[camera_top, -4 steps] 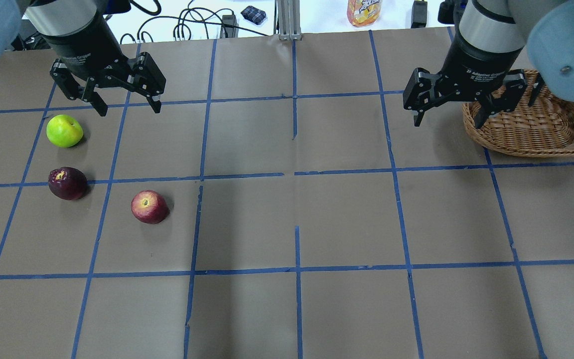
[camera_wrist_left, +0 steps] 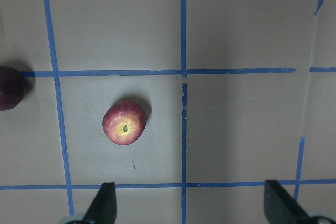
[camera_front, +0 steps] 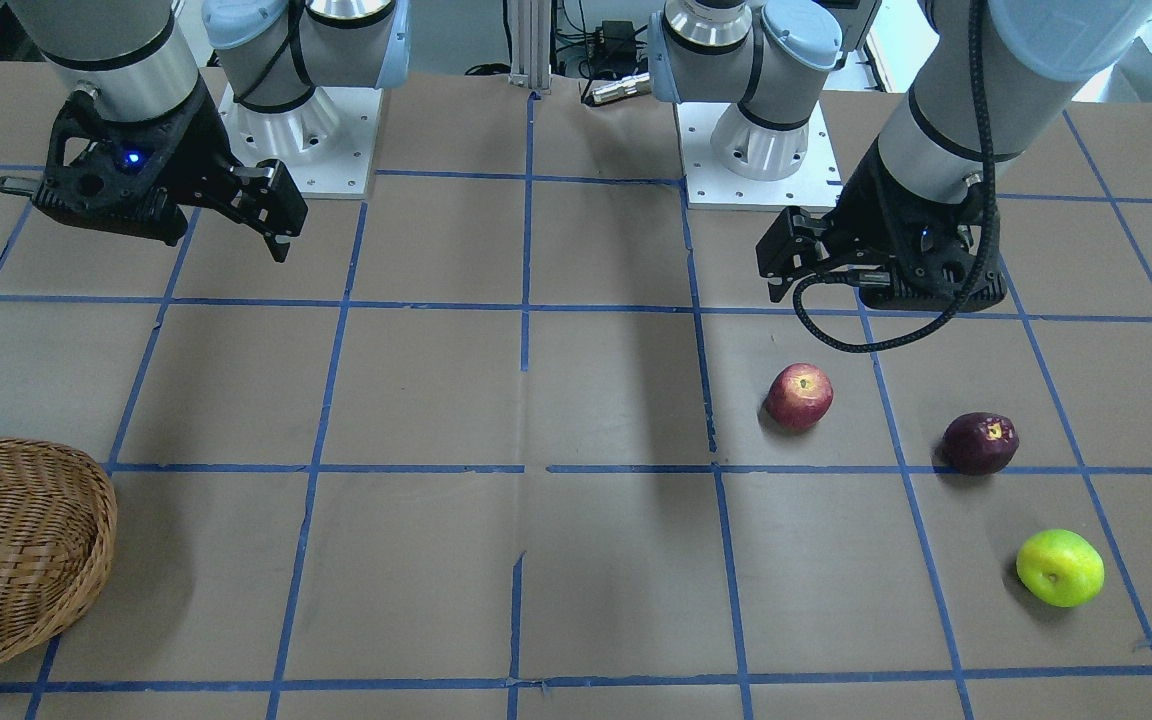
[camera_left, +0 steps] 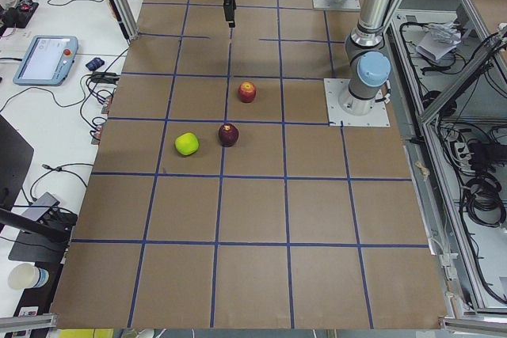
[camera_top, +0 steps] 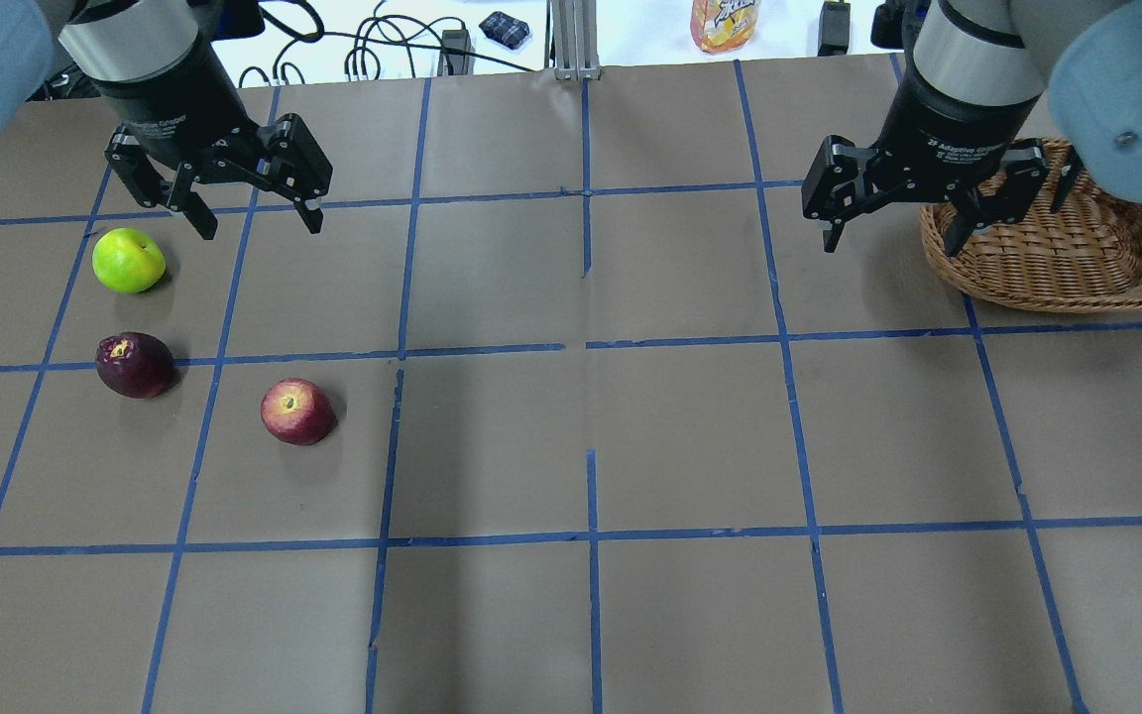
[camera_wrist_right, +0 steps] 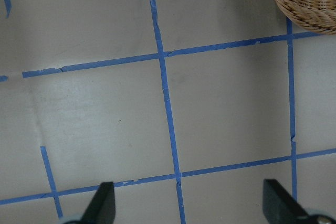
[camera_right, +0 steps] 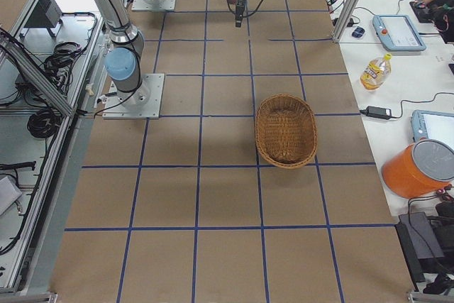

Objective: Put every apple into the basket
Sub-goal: 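Reach the left gripper down to the red apple nearest the robot, then close the left gripper on the red apple and lift it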

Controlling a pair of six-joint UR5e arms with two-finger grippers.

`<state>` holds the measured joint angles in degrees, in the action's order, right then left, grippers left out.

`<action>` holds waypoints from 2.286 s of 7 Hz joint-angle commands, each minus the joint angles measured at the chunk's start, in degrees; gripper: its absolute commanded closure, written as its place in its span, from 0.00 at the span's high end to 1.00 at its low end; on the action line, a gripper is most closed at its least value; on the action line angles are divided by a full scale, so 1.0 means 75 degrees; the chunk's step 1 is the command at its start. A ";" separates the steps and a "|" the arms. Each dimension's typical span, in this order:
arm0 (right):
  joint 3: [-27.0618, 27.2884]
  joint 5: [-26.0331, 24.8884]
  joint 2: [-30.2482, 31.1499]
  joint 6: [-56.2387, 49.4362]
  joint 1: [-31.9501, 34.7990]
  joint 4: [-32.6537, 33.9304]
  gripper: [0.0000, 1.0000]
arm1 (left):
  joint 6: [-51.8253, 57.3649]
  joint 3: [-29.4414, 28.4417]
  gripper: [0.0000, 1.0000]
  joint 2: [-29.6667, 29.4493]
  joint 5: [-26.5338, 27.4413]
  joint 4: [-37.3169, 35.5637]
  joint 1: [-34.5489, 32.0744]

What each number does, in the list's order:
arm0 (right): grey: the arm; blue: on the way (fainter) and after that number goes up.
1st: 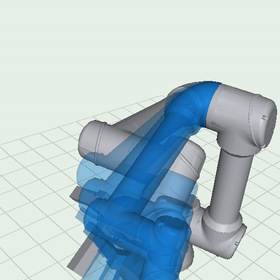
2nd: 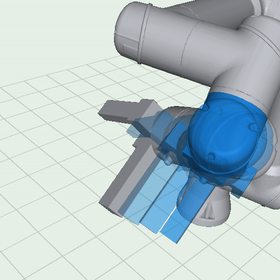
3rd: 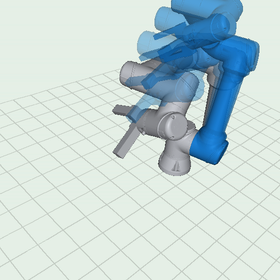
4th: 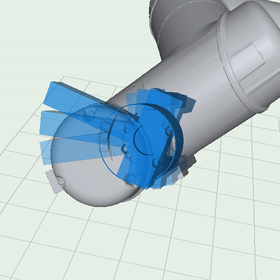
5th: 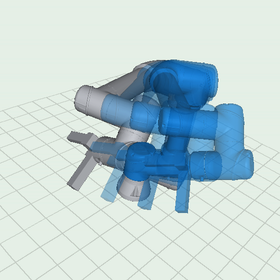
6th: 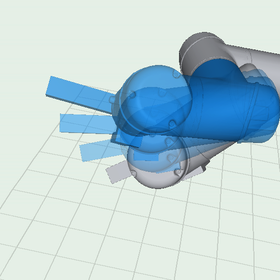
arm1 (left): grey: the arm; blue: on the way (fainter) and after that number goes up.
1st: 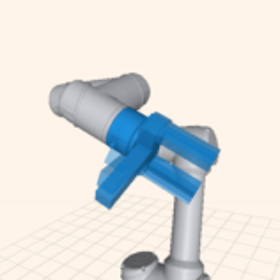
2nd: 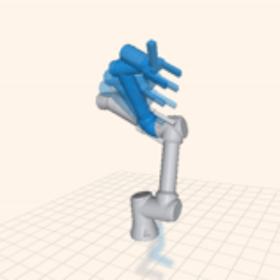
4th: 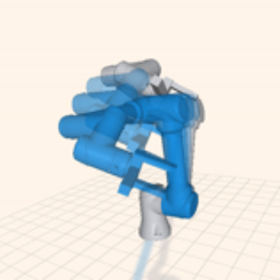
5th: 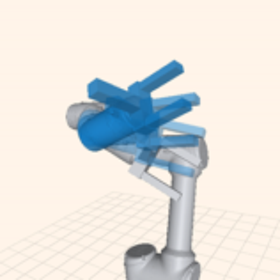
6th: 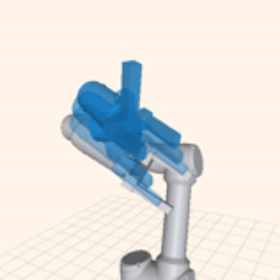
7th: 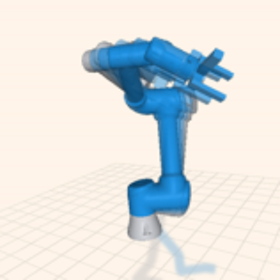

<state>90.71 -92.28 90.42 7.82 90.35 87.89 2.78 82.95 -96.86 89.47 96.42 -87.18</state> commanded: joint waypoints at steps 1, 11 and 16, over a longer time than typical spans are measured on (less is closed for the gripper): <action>0.0104 -0.0012 0.0014 0.0023 0.0000 0.0000 1.00 | 0.0761 0.0246 1.00 -0.0174 -0.0035 -0.0094 0.0244; 0.0398 0.0000 0.0201 0.0024 0.0000 0.0129 1.00 | 0.1973 0.3856 1.00 -0.1146 0.0012 -0.4182 0.1300; 0.0398 0.0000 0.0190 0.0024 0.0000 0.0141 1.00 | 0.1950 0.4256 1.00 -0.1428 0.0164 -0.4839 0.1300</action>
<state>93.69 -92.28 91.88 8.00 90.35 88.94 17.54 114.70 -107.33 90.58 61.22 -77.43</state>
